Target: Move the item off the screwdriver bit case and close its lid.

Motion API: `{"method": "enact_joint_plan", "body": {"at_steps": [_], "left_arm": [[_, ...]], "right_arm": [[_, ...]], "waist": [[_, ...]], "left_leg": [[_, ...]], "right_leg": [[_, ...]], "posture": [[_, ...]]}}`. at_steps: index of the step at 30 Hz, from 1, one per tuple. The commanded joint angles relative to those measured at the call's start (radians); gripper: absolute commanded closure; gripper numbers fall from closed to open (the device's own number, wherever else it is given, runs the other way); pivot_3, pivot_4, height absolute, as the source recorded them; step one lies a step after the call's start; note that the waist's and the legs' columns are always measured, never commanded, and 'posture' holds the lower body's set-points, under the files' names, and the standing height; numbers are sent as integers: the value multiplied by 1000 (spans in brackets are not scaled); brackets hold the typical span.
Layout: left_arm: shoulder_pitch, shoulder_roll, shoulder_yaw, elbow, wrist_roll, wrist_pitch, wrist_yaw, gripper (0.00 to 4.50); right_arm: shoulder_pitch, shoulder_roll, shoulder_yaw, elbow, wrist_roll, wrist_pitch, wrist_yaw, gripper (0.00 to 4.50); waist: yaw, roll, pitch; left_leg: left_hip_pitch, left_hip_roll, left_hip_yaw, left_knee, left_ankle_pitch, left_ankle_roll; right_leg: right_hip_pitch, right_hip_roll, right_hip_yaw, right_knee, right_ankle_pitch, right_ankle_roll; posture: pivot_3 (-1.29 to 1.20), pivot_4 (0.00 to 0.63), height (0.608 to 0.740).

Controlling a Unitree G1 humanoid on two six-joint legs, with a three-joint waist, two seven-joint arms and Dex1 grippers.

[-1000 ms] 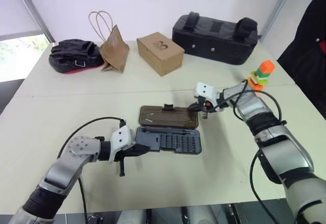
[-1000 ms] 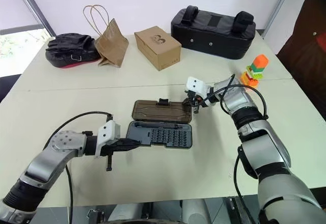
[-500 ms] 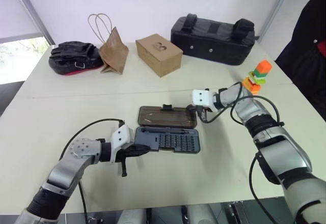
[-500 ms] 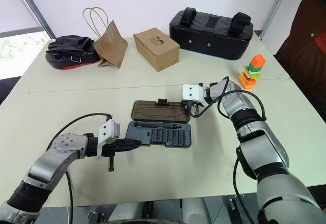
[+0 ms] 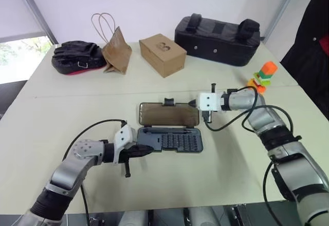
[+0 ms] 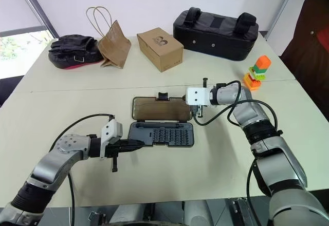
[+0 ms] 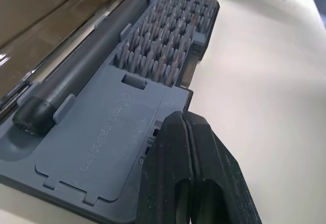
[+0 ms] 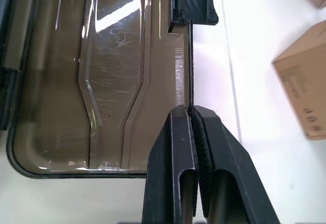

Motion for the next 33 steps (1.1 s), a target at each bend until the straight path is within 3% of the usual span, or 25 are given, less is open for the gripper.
{"method": "enact_joint_plan", "body": {"at_steps": [1, 5, 10, 14, 18, 24, 33], "left_arm": [[4, 29, -1, -19, 10, 9, -10, 4500], [4, 43, 10, -63, -31, 42, -20, 4500], [-74, 63, 163, -193, -353, 328, -9, 4500], [-177, 73, 251, -136, -435, 408, 34, 4500], [-299, -14, 296, 134, -299, 275, 192, 4500], [-433, -111, 219, 567, -25, -21, 317, 4500], [-562, -203, 115, 892, 88, -163, 107, 4500]], "right_arm": [[-1, -40, -8, -54, -50, -79, -42, 4481], [16, -38, 1, -56, -64, -104, -53, 4481], [26, -36, 1, -50, -71, -124, -68, 4481], [21, -35, 4, -40, -78, -135, -78, 4481], [18, -27, 1, -47, -77, -125, -82, 4481], [13, -16, -3, -61, -73, -101, -84, 4481], [9, -6, -11, -90, -70, -55, -87, 4481]], "waist": [[0, 0, 0], [0, 0, 0], [1, -2, 2], [-1, -2, 3], [1, -3, 3], [1, -4, 4], [-1, -5, 4]], "left_leg": [[0, 0, 0, 0, 0, 0], [-2, 0, 0, 0, 0, 0], [-3, 0, -1, 0, 0, 0], [-3, 0, -1, 0, 0, 0], [-3, 0, -1, 0, 1, -1], [-3, -1, -1, 0, 4, -7], [-5, -2, -1, 0, 2, -4]], "right_leg": [[0, 0, 0, 0, 0, 0], [-2, 0, 0, 0, 0, 0], [-3, 0, 0, -1, 0, 0], [-3, 0, -1, -1, 0, 0], [-2, 1, -1, -1, 0, 0], [-3, 1, -1, -2, 0, 0], [-4, 0, -1, -2, 0, 0]], "posture": [[0, 150, 740], [0, 150, 740], [0, 150, 740], [0, 150, 740], [0, 150, 740], [0, 150, 740], [0, 150, 740]]}}
